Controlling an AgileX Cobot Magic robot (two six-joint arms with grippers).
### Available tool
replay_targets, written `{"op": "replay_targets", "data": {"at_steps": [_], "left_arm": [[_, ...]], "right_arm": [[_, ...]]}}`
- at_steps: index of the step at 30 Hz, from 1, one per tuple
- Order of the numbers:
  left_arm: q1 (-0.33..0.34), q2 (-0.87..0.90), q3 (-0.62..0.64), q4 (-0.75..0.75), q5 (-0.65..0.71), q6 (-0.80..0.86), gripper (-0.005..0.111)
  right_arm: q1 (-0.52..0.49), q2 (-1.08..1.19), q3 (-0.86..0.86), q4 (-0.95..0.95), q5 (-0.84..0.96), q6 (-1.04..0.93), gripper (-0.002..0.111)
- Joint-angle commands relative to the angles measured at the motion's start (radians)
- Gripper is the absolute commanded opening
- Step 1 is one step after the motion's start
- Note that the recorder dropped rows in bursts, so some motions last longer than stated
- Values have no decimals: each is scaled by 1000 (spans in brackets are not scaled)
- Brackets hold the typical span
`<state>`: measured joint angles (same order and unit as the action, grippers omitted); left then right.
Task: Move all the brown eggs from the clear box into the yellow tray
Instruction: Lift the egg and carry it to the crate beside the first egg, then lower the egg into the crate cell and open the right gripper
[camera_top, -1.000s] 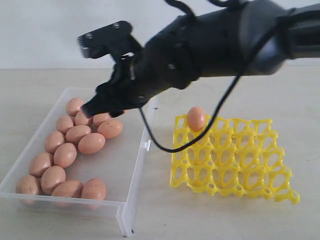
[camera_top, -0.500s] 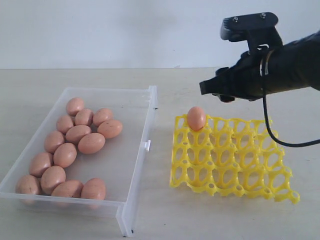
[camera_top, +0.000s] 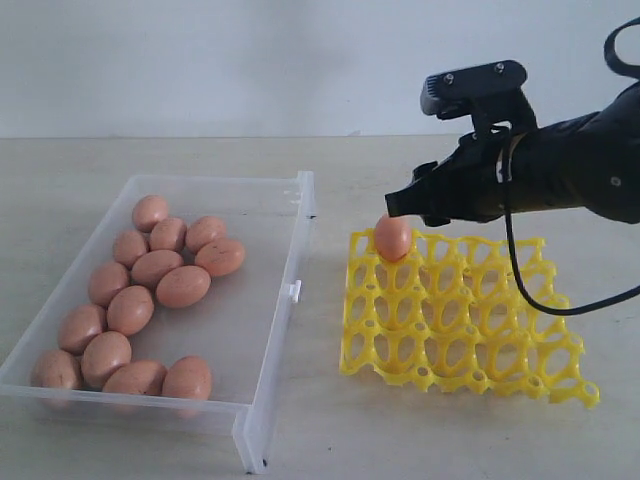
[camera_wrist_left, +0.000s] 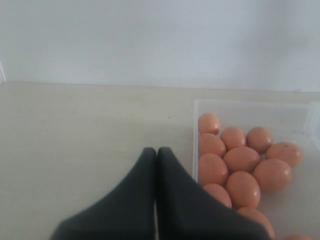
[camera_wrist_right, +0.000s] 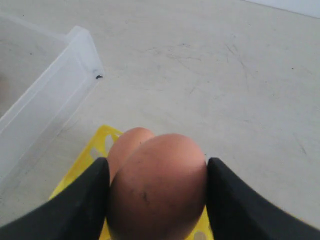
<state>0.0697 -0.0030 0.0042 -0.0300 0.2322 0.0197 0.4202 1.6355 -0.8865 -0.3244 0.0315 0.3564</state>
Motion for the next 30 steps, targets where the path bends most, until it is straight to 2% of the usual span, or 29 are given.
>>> {"op": "replay_targets", "data": {"at_steps": [1, 9, 30], "left_arm": [[1, 3, -4, -5, 0, 1, -4], [1, 3, -4, -5, 0, 1, -4], [1, 3, -4, -5, 0, 1, -4]], "right_arm": [[-21, 49, 0, -6, -49, -47, 0], [-79, 91, 0, -4, -73, -75, 0], [-82, 175, 0, 9, -185, -77, 0]]}}
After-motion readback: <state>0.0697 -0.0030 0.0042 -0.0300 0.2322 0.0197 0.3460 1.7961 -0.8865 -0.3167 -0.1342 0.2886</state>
